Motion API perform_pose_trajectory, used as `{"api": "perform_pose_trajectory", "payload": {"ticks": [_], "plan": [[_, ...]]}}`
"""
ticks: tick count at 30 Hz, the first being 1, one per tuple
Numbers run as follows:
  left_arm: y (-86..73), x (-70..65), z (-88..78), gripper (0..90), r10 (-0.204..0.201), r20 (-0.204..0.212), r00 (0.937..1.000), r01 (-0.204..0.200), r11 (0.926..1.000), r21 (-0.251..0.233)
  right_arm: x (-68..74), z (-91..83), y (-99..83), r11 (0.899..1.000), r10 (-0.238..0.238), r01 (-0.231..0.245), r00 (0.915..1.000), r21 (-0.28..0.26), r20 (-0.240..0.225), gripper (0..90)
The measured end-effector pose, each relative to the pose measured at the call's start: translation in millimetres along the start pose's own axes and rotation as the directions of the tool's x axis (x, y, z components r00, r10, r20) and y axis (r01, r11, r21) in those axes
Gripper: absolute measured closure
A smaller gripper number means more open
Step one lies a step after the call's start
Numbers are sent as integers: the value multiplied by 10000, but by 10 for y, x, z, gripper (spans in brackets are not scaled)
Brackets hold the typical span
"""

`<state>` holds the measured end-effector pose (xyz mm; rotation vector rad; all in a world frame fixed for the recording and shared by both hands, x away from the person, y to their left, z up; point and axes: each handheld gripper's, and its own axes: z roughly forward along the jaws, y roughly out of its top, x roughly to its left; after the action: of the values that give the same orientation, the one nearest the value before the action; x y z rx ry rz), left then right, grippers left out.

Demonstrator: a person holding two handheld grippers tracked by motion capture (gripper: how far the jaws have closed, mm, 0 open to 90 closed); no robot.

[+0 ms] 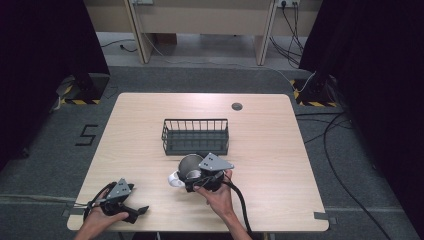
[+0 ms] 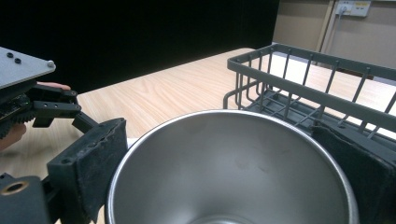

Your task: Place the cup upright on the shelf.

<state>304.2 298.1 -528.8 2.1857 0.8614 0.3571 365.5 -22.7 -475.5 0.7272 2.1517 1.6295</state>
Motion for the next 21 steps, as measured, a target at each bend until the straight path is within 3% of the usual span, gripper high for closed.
{"api": "perform_pose_trajectory", "payload": {"ticks": [21], "plan": [[0,0,0,0,-6,1,10000,6,10000,-8,-92,-110,297,10000,-55,53,9994,58,350,66]]}}
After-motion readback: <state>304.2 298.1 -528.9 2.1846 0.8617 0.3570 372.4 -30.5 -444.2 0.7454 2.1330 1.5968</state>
